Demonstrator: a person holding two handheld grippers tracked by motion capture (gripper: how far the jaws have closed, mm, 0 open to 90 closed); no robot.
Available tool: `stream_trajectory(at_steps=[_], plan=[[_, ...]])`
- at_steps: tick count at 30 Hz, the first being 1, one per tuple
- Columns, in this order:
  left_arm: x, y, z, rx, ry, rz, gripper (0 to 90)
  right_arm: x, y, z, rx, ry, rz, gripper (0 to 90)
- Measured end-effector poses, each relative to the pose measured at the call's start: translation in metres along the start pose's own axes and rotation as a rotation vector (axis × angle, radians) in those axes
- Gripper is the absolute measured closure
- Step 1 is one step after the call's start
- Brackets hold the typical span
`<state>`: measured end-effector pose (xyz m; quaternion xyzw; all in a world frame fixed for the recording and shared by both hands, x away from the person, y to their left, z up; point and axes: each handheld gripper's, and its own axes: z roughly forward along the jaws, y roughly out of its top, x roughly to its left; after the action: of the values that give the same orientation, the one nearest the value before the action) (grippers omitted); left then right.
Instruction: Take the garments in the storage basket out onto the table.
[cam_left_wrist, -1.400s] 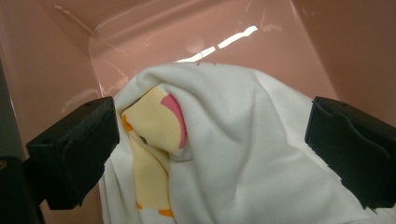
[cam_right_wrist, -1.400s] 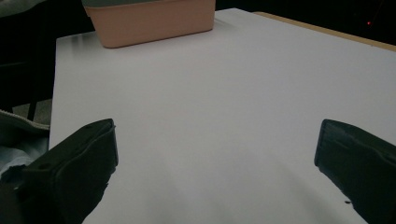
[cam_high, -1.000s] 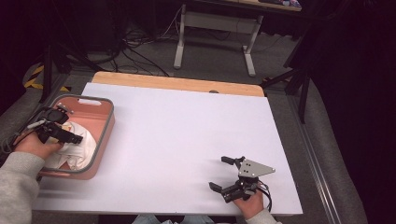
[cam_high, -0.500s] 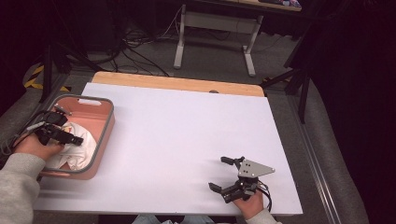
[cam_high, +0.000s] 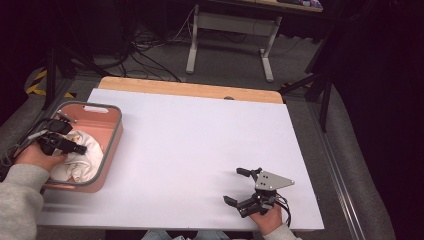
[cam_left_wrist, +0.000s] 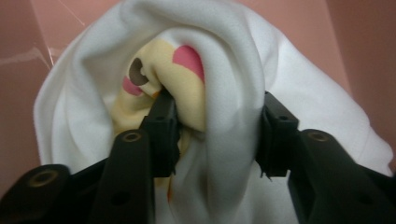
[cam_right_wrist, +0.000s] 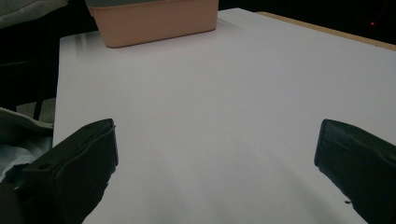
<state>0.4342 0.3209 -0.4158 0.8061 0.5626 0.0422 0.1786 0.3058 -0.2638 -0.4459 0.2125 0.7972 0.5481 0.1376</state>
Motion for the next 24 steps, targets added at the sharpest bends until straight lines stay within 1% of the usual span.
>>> stream_trajectory(at_steps=[4, 10, 13, 15, 16, 17, 19, 24], plan=[[0.0, -0.001, -0.003, -0.014, 0.007, 0.006, 66.9, 0.0, 0.0, 0.0, 0.001, 0.0, 0.0, 0.0], [0.0, -0.003, -0.008, -0.044, 0.009, 0.002, 73.0, 0.0, 0.0, 0.0, 0.002, -0.001, 0.0, 0.0], [-0.001, -0.005, -0.011, -0.082, 0.005, -0.006, 73.9, 0.0, 0.0, 0.0, 0.002, -0.001, 0.0, 0.0], [-0.002, -0.005, -0.014, -0.102, 0.004, -0.003, 74.2, 0.0, 0.0, 0.0, 0.002, -0.002, 0.0, 0.0], [-0.002, -0.005, -0.015, -0.106, 0.005, 0.006, 74.3, 0.0, 0.0, 0.0, 0.002, -0.003, 0.0, 0.0], [-0.004, -0.006, -0.017, -0.127, 0.006, -0.002, 74.3, 0.0, 0.0, 0.0, 0.002, -0.003, 0.0, 0.0], [-0.005, -0.006, -0.021, -0.148, 0.008, 0.007, 74.3, 0.0, 0.0, 0.0, 0.003, -0.003, 0.0, 0.0], [-0.009, -0.007, -0.032, -0.229, 0.01, 0.001, 74.3, 0.0, 0.0, 0.0, 0.002, -0.002, 0.0, 0.0]])
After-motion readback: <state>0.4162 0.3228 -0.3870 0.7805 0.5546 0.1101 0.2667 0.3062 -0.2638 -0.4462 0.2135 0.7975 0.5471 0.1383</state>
